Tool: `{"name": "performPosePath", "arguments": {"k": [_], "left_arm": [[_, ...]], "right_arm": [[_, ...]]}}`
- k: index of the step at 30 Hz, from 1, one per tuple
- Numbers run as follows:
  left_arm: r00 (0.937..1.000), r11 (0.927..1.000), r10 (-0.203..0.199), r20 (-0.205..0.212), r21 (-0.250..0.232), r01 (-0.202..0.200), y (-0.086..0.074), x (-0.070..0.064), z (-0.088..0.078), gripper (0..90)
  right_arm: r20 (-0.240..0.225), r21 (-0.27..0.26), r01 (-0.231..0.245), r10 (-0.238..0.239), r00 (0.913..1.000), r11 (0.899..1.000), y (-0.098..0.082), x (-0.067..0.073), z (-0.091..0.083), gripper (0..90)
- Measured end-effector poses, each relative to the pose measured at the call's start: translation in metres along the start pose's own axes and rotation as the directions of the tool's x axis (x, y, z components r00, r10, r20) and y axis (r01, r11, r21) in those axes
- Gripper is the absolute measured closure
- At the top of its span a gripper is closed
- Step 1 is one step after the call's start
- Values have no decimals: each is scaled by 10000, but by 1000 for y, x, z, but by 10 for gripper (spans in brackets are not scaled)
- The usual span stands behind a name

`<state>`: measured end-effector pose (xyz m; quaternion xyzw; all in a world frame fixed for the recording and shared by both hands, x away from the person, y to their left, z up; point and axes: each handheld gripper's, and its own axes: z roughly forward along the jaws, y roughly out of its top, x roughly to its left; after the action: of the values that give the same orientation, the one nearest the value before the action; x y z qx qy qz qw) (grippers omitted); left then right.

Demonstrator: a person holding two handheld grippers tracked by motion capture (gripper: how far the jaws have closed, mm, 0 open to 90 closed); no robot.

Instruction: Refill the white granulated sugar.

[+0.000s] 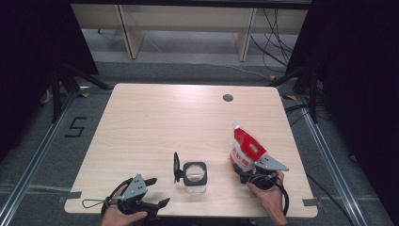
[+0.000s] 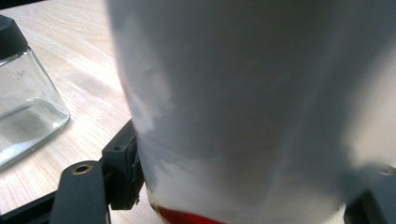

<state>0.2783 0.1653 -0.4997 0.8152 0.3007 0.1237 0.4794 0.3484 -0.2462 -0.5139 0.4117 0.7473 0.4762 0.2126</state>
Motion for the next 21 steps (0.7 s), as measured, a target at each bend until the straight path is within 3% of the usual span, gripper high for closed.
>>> {"name": "performPosePath", "arguments": {"k": [4,8,10,11,13,14,16,20,21], "left_arm": [[10000,10000,45,12,-16,-45,0,0,0,178],[9999,9999,128,45,-36,-128,0,0,0,178],[9994,9992,355,4,190,-355,1,2,-2,178],[9998,9998,178,55,-26,-178,1,0,-1,178],[9998,9998,153,85,-84,-153,1,0,0,178],[10000,9999,-64,70,-85,65,0,-1,0,178],[10000,9999,-58,67,-95,59,0,-1,0,178],[9999,10000,11,104,-87,-10,0,-1,0,178],[9999,10000,14,104,-88,-14,0,-1,0,178]], "right_arm": [[-111,-35,329,-329,9994,9995,2,-5,3,270],[-58,-58,304,-305,9995,9995,2,-6,4,285],[-17,-58,256,-256,9997,9997,3,-6,4,303],[38,-34,318,-318,9995,9995,3,-6,5,305],[59,-30,340,-339,9994,9994,3,-6,5,306],[53,-25,349,-349,9994,9994,3,-6,5,307],[267,-52,350,-349,9990,9994,3,-5,4,307],[51,-39,518,-518,9986,9986,3,-6,6,302],[154,-30,307,-306,9994,9995,3,-3,6,302]]}}
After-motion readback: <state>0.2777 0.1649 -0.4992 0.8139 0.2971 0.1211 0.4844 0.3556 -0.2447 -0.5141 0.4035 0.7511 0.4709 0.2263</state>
